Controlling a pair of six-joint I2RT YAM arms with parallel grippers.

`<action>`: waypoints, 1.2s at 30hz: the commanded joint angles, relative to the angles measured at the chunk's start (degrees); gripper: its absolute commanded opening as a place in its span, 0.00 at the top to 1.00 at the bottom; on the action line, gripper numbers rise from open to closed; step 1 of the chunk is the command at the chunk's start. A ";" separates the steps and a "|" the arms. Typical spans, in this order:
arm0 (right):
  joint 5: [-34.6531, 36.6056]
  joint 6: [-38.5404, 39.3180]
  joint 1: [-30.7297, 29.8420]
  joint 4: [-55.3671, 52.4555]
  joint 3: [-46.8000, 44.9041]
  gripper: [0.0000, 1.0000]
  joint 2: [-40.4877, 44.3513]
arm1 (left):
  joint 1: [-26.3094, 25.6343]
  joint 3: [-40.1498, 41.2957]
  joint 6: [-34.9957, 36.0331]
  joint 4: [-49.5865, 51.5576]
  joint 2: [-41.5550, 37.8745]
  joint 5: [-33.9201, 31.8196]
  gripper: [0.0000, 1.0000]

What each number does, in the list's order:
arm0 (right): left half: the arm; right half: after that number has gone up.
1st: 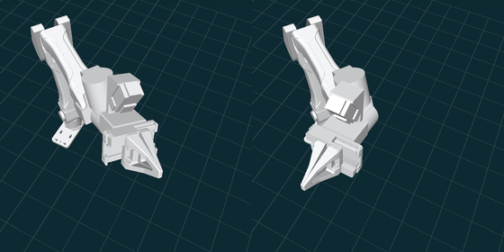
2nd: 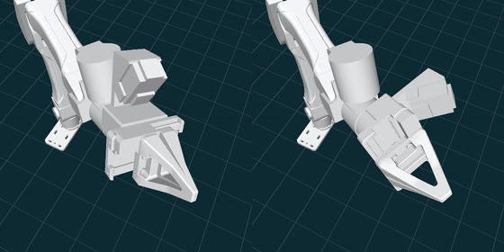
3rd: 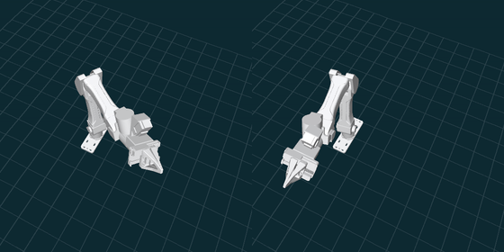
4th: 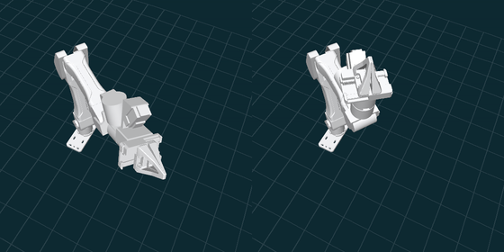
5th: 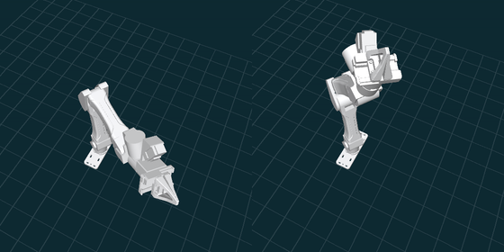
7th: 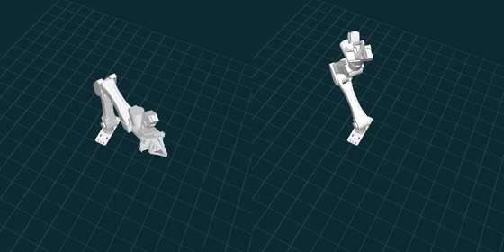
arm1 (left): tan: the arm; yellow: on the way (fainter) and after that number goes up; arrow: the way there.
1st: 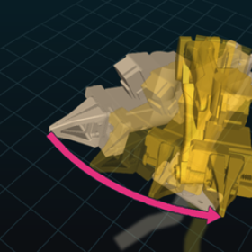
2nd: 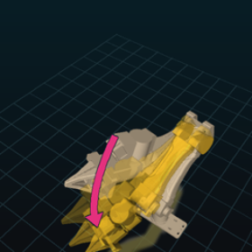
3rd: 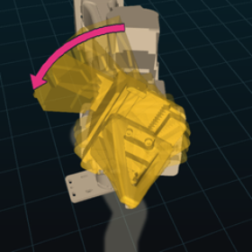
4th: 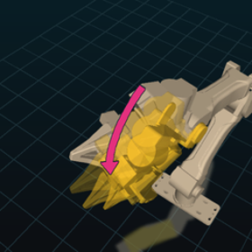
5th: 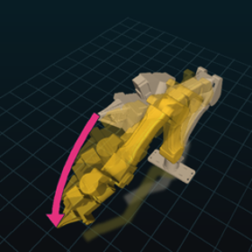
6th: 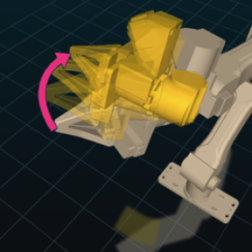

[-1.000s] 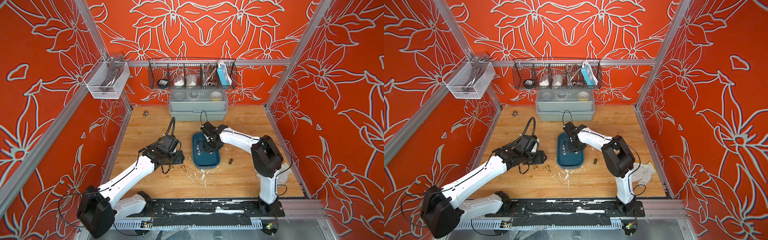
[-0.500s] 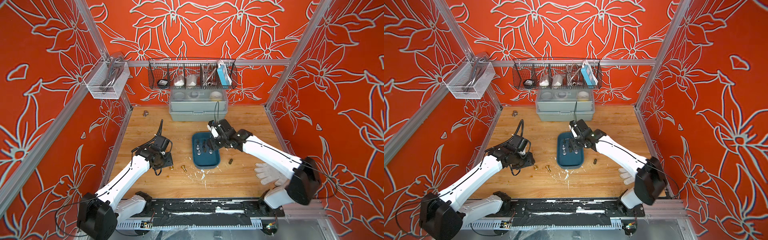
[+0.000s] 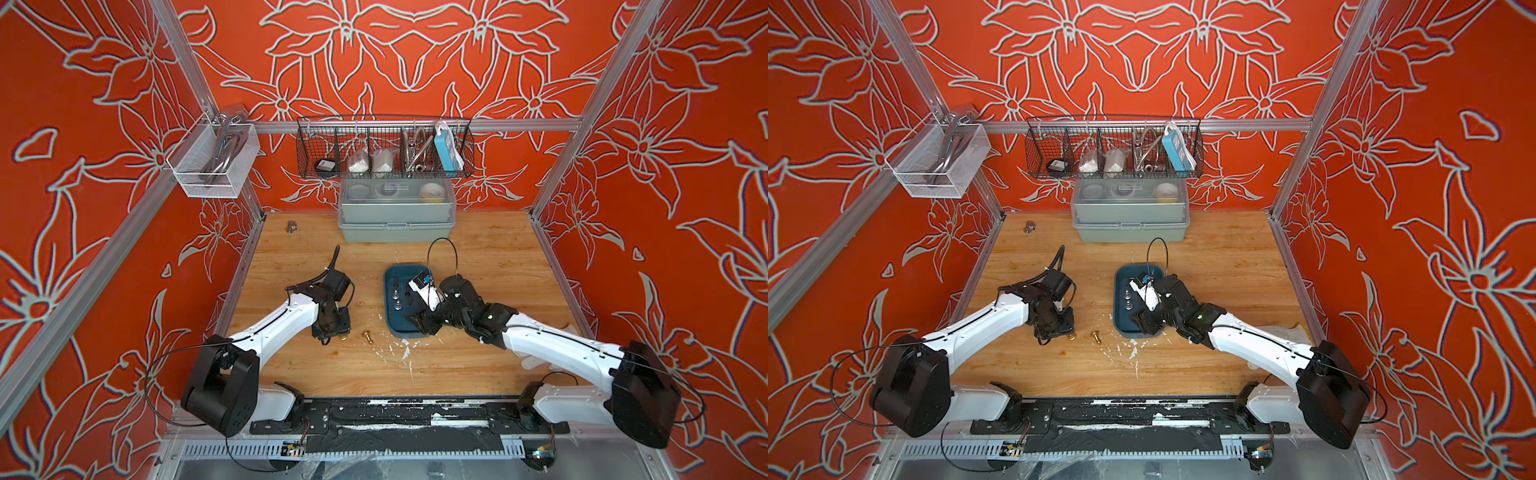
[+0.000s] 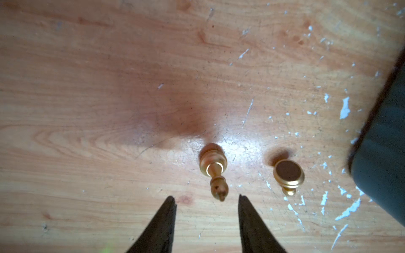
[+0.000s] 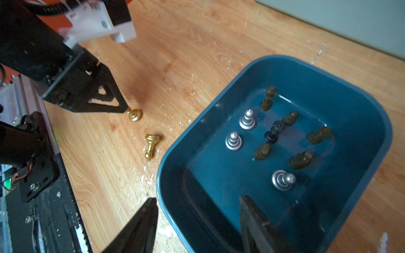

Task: Put the chess pieces into the storage box
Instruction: Pick up the chess piece at the center of the board.

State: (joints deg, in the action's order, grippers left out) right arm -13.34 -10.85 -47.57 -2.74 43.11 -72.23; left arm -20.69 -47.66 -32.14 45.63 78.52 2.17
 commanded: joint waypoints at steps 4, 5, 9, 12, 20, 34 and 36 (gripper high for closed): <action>2.52 1.17 -0.15 4.46 -1.58 0.37 -0.04 | -1.17 -0.12 0.23 -1.30 3.44 -1.55 0.61; 2.74 1.20 -0.17 4.50 -1.49 0.37 -0.27 | -1.44 0.10 0.03 -1.69 3.70 -1.65 0.61; 3.17 0.93 -0.18 4.41 -1.41 0.37 -1.20 | -2.01 0.64 -0.41 -2.98 3.80 -2.22 0.66; 3.27 0.85 -0.23 4.50 -1.45 0.37 -1.51 | -2.56 0.46 -0.44 -3.00 4.21 -2.85 0.70; 4.47 0.56 -0.24 3.77 -0.97 0.37 -2.74 | -3.02 0.91 -0.47 -3.83 5.40 -2.97 0.76; 5.50 0.26 -0.24 2.91 -0.31 0.36 -3.78 | -3.57 1.60 -0.22 -5.37 6.63 -2.79 0.82; 5.52 0.30 -0.17 2.92 -0.23 0.36 -3.93 | -3.66 1.61 -0.28 -5.46 6.72 -2.79 0.84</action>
State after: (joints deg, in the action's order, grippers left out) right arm -8.99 -10.44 -47.57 0.38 42.30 -75.61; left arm -23.94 -46.78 -32.38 40.23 84.60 -0.01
